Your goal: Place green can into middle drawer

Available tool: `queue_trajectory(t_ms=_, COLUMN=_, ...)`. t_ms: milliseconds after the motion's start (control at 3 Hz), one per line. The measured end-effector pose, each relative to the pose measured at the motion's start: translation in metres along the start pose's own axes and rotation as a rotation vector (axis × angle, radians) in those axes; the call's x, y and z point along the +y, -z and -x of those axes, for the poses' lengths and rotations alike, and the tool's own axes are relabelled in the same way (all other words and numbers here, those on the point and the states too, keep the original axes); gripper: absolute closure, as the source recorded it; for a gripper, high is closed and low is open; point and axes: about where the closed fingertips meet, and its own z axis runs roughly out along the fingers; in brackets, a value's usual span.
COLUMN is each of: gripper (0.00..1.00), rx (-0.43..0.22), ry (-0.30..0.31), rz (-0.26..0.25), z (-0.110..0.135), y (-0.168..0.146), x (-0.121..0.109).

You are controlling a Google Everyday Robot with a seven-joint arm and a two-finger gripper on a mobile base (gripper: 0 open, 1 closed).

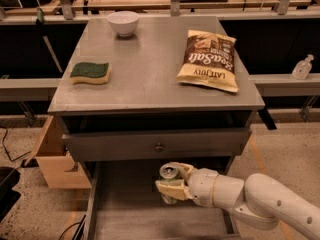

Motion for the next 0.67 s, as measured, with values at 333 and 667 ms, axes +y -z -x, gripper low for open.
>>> queue_trajectory(t_ms=333, gripper=1.00, rx=-0.016, ry=0.045, rz=0.132, z=-0.026, y=-0.032, x=0.001)
queue_trajectory(t_ms=667, gripper=1.00, rx=-0.022, ry=0.078, rz=0.261, z=-0.035, y=-0.066, x=0.007)
